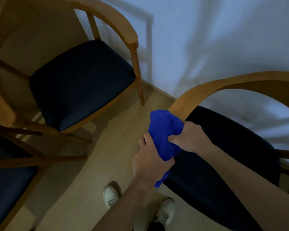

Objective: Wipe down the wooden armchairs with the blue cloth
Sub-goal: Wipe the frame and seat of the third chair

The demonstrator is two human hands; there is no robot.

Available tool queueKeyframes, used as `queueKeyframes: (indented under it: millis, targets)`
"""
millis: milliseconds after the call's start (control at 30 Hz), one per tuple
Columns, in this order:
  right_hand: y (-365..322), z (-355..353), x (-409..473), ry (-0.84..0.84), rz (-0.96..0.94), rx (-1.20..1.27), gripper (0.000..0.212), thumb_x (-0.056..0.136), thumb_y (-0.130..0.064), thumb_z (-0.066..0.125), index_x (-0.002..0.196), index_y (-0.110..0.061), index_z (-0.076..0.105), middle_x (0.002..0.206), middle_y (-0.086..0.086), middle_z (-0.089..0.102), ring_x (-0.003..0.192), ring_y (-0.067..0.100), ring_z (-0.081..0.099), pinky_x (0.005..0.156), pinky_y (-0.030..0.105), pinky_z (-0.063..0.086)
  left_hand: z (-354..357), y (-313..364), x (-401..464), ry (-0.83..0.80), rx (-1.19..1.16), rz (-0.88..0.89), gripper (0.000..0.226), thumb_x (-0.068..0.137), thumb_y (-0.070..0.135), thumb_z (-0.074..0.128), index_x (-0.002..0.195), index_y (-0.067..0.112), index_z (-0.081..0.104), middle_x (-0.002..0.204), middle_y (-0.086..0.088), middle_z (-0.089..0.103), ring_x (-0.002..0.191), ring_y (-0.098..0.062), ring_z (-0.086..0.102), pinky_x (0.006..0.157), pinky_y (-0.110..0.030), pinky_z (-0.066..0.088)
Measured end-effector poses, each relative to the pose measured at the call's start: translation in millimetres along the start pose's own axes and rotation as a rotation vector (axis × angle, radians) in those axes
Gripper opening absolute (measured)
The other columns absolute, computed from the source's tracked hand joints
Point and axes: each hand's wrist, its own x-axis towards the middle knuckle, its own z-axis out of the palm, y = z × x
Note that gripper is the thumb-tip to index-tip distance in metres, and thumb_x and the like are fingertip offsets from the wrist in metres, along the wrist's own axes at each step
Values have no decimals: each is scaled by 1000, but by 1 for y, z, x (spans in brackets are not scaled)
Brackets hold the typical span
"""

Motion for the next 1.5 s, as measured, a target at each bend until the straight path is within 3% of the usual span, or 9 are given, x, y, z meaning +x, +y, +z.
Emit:
queueKeyframes:
  millis: [267, 467, 667, 733, 867, 1033, 1200, 1367, 1500]
  targets:
    - [-40, 10, -15, 222, -46, -551, 24, 82, -28, 63, 73, -21, 42, 66, -3, 51, 50, 10, 47, 40, 21, 29, -5, -6, 3, -63, -84, -5, 94, 53, 76, 62, 126, 24, 32, 114, 10, 44, 99, -10, 51, 75, -30, 51]
    - [-58, 18, -18, 300, -290, -716, 14, 86, -27, 62, 87, -21, 49, 85, -10, 39, 70, 10, 42, 54, 23, 31, -20, -28, 15, -323, -498, -28, 111, 43, 76, 76, 132, 33, 26, 123, 19, 42, 113, -3, 49, 91, -31, 51]
    - [-117, 49, -11, -4, -673, -485, 13, 83, -13, 58, 86, -23, 50, 89, -7, 52, 76, 12, 50, 67, 30, 44, -90, -130, 48, -159, -589, 39, 141, 44, 67, 85, 148, 48, -8, 156, 12, 6, 133, 6, 17, 94, -29, 37]
    - [-148, 69, -13, -69, -736, -400, 17, 78, -9, 56, 75, -22, 45, 70, -7, 51, 62, 12, 48, 59, 32, 42, -120, -167, 58, -110, -389, 153, 122, 52, 59, 86, 148, 50, 11, 157, 15, -1, 132, 16, 5, 97, -22, 30]
    - [-192, 98, -21, -181, -768, -182, 28, 75, -11, 65, 96, -28, 64, 77, -13, 62, 71, 3, 58, 60, 18, 46, -178, -221, 73, -124, -50, 281, 50, 65, 42, 83, 109, 28, 63, 153, 8, 30, 146, -13, 15, 114, -42, 23]
    - [-233, 116, -19, -218, -737, 60, 25, 78, -12, 68, 95, -30, 65, 79, -16, 66, 67, 1, 62, 55, 13, 44, -254, -262, 57, -196, -265, 183, 31, 70, 35, 80, 84, 23, 54, 77, 6, 59, 72, -10, 58, 64, -37, 47]
    - [-279, 127, -10, -384, -678, 327, 36, 85, -20, 73, 117, -31, 61, 104, -12, 69, 100, 10, 68, 82, 33, 59, -323, -283, 43, -130, -647, 40, 33, 81, 25, 75, 111, 26, 62, 103, 8, 68, 96, -9, 65, 79, -29, 57]
    - [-332, 151, -11, -336, -835, 228, 46, 96, -27, 61, 135, -46, 49, 127, -21, 56, 118, 2, 56, 100, 29, 48, -354, -299, 46, 215, -225, -156, 44, 87, 38, 65, 130, 36, 53, 106, 21, 60, 92, 2, 58, 72, -12, 47]
    - [-362, 163, -17, -116, -915, -24, 24, 91, -39, 64, 114, -45, 64, 99, -17, 49, 92, -3, 55, 80, 6, 42, -368, -311, 53, 344, -145, -257, 6, 87, 34, 68, 86, 28, 66, 73, 13, 63, 69, -5, 61, 52, -10, 41]
